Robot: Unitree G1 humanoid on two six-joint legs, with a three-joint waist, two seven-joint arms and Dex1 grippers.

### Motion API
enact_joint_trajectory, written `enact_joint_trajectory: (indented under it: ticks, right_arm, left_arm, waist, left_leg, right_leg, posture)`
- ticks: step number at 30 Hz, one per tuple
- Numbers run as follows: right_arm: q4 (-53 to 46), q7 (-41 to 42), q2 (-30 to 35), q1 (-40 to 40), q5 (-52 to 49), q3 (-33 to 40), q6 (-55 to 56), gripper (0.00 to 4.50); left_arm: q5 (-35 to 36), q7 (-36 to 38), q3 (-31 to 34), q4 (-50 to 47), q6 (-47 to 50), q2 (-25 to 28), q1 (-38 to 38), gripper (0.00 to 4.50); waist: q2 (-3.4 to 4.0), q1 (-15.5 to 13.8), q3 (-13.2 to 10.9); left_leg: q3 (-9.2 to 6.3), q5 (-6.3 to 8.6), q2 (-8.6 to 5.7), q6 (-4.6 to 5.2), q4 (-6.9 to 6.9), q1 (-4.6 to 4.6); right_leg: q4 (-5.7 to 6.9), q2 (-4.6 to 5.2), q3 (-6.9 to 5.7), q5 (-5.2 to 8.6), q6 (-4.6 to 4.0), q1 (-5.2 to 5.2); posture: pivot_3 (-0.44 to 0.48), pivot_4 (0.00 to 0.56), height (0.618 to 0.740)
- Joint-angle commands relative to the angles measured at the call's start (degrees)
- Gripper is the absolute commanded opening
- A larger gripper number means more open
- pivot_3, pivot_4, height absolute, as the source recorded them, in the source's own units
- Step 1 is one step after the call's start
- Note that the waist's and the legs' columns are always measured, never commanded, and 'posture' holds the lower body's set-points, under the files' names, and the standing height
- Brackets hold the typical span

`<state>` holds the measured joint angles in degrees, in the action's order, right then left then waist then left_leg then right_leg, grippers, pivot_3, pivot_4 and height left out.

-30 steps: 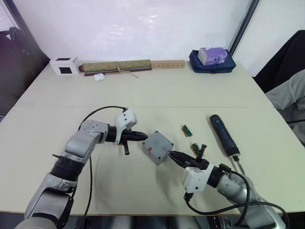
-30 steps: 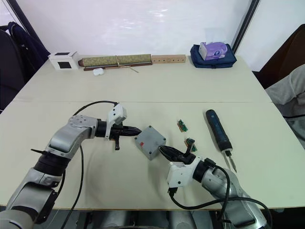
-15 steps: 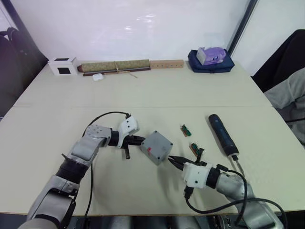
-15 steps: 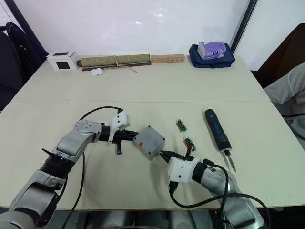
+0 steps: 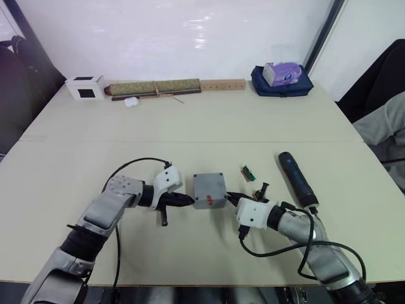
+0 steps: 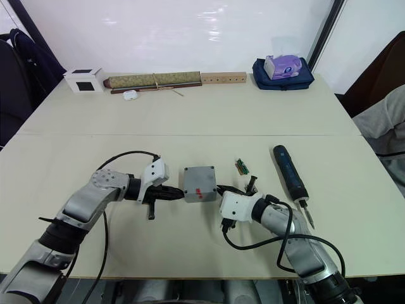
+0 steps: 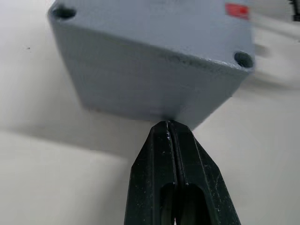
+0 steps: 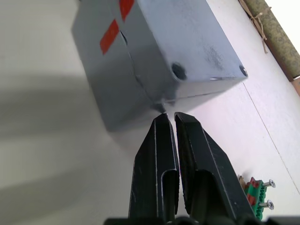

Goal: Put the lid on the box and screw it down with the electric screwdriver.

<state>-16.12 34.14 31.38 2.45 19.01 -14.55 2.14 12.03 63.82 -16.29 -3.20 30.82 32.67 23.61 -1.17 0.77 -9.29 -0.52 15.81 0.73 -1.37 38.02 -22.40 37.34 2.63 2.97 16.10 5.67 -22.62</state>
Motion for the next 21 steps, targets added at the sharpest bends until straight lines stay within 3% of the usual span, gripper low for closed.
enact_joint_trajectory:
  ticks: [1, 21]
  right_arm:
    - [-1.5, 0.4, -0.5, 1.0, -0.5, -1.4, 2.1, 0.17]
    - [-4.5, 1.5, -1.5, -0.6, -1.1, -2.3, 0.4, 0.17]
  left_arm:
    - [1.7, -0.4, 1.1, -2.4, -0.1, -0.5, 0.4, 0.00]
    - [1.6, 0.4, 3.0, -1.4, -1.0, 2.2, 0.7, 0.00]
  waist:
    - [0.00, 0.0, 0.0]
    - [0.02, 0.1, 0.0]
  left_leg:
    - [0.00, 0.00, 0.00, 0.00, 0.00, 0.00]
    - [-0.01, 0.00, 0.02, 0.00, 0.00, 0.00]
  right_leg:
    - [0.00, 0.00, 0.00, 0.00, 0.00, 0.00]
    - [0.00, -0.03, 0.00, -0.01, 0.02, -0.02]
  posture:
    - [0.000, 0.150, 0.740]
    - [0.000, 0.150, 0.740]
